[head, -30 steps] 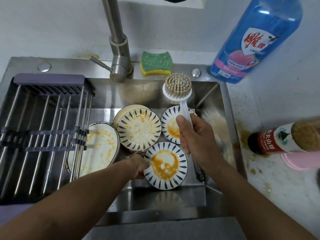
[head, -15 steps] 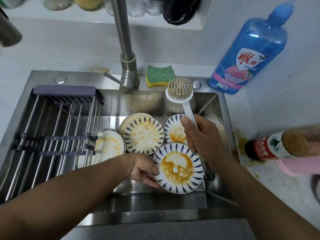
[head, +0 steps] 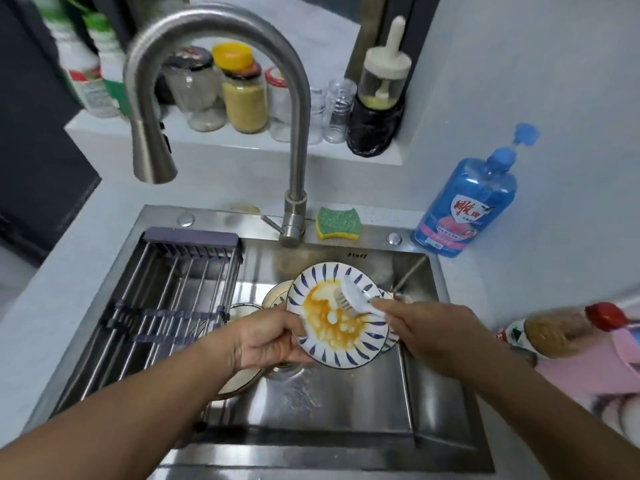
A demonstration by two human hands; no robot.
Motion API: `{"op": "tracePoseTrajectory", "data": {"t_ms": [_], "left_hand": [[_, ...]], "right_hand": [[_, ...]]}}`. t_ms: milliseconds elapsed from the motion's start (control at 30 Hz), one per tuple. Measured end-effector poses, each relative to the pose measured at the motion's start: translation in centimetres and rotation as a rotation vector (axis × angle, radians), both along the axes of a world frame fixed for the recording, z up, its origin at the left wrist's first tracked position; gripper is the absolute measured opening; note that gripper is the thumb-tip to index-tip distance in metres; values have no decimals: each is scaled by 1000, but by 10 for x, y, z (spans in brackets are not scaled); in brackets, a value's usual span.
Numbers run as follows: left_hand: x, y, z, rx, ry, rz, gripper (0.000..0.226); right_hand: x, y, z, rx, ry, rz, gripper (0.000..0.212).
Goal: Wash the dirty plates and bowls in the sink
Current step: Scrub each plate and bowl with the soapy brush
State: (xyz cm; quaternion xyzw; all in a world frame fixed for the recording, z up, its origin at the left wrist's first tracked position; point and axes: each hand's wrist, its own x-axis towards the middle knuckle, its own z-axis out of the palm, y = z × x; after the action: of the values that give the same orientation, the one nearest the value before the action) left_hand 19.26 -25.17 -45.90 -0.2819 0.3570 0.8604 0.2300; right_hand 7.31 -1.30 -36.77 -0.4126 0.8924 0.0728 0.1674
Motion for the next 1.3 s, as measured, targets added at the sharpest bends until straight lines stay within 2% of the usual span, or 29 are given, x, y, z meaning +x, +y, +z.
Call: {"op": "tracePoseTrajectory", "data": {"t_ms": [100,167,300,367,467,567,633,700,833,967,1100,1200,1300], "left_hand": [[11,-3,15,51,70,71,69],[17,1,26,47,95,78,75],[29,10,40,62,109,113,65],[35,8,40,94,106,178,64],[45,3,39,140,106,269,61],[54,5,48,112,135,226,62],[54,11,54,108,149,183,65],[52,16,59,129,164,164,67],[58,16,63,138,211,180,62],[66,25,69,116,234,161,63],[65,22,62,129,203,308,59],[64,15,54,126,187,408,52],[59,15,58,130,209,442,53]], "right_hand": [[6,-16,17,101,172,47,48],[8,-33,30,92,138,-9,48],[31,-68,51,69,-10,59,41],[46,-70,53,129,-36,124,40],[39,-54,54,217,-8,95,37],[23,-50,63,190,81,23,33],[25,-62,71,106,52,12,36],[37,-76,77,65,7,70,39],[58,-80,81,115,-15,160,40],[57,-78,86,102,135,141,43],[50,-71,91,152,250,15,56],[48,-63,96,218,173,-2,44],[64,-63,95,162,30,26,35]]}}
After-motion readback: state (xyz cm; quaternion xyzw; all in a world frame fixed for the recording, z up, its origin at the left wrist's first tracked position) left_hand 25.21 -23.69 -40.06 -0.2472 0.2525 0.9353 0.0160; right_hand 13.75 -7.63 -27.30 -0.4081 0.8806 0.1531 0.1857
